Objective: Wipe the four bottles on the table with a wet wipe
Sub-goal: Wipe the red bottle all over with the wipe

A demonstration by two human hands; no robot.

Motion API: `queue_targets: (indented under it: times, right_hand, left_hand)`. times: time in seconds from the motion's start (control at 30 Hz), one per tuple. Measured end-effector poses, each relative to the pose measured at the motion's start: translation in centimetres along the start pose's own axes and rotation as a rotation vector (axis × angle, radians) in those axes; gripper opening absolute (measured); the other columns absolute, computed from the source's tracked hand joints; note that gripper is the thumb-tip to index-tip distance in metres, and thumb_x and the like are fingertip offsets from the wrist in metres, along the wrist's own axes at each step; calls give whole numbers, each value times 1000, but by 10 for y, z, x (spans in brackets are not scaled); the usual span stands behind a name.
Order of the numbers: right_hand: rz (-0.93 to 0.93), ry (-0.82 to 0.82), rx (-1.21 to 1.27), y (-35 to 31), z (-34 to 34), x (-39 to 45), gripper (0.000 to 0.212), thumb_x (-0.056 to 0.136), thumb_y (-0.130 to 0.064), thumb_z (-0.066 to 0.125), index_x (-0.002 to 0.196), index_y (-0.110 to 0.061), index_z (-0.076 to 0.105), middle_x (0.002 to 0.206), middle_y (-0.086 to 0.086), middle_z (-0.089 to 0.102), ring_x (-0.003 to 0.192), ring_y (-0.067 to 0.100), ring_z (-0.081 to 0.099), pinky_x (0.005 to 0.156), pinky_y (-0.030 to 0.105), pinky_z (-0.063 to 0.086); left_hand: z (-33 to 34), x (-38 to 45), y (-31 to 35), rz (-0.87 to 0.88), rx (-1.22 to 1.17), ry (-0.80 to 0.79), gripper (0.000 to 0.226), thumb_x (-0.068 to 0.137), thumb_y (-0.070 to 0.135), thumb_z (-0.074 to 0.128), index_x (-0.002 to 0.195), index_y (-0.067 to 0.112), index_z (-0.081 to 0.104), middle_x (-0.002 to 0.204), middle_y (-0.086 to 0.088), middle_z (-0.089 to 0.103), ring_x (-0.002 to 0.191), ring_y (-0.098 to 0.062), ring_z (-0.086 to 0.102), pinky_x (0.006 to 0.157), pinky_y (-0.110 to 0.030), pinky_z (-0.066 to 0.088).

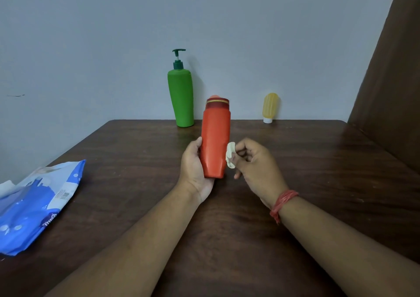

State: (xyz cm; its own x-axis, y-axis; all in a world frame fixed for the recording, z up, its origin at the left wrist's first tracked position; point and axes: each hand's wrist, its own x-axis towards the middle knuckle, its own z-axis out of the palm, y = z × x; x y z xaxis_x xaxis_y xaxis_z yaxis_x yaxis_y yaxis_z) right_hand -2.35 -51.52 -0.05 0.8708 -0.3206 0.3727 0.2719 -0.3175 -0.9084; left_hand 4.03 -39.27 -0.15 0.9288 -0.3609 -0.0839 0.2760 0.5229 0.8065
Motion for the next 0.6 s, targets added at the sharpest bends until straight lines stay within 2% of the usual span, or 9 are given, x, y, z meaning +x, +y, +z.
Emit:
queue_targets:
  times: [0.1,0.2,0.27,0.33,0.43,0.5,0.6]
  right_hand:
    - [17,-76,-45,0,6,-7,17,94,-2,60,80,-8,54,80,9,63,53,13,55,51,28,48]
    - [68,-152,-80,-1,9,-11,10,95,-5,61,87,-2,56,87,17,67,52,17,58,52,28,47]
    - [90,-168,-78,-2,11,-13,9,95,-6,61,89,1,57,90,19,68,52,18,59,56,35,49]
    - [100,-135,-55,-3,11,-13,9,95,-5,61,86,-3,59,88,17,68,52,16,58,55,32,51]
    - [67,-17,-98,-4,10,-11,12,93,-4,62,82,-8,61,83,12,67,57,13,57,52,29,53]
    - [-5,81,-194,-2,10,-9,14,90,-6,66,78,-13,62,76,0,66,63,7,59,58,31,55]
    - [-194,97,-367,-7,10,-11,15,86,-6,70,78,-17,63,78,-15,60,73,1,58,65,15,46]
  left_hand:
    - [-2,1,5,-19,-100,9,49,102,40,41,129,5,61,108,-18,70,96,-30,70,91,-45,55]
    - [-4,2,8,-7,-175,-5,48,103,39,37,123,2,62,111,-26,67,107,-39,67,106,-51,48]
    - [-3,0,10,-4,-195,-21,49,104,39,34,120,2,63,114,-29,67,110,-41,66,109,-52,45]
    - [-2,-1,10,-24,-200,-35,52,105,41,31,119,1,63,117,-30,66,108,-39,67,109,-51,45]
    - [0,-2,9,-52,-159,-64,54,106,44,33,127,2,59,117,-27,68,99,-33,70,103,-48,50]
    - [2,-5,8,-69,-114,-66,52,105,45,37,127,3,60,112,-25,70,96,-31,71,98,-47,52]
    - [4,-6,6,-102,-107,-51,54,103,48,43,125,1,61,103,-20,71,88,-27,72,80,-39,58]
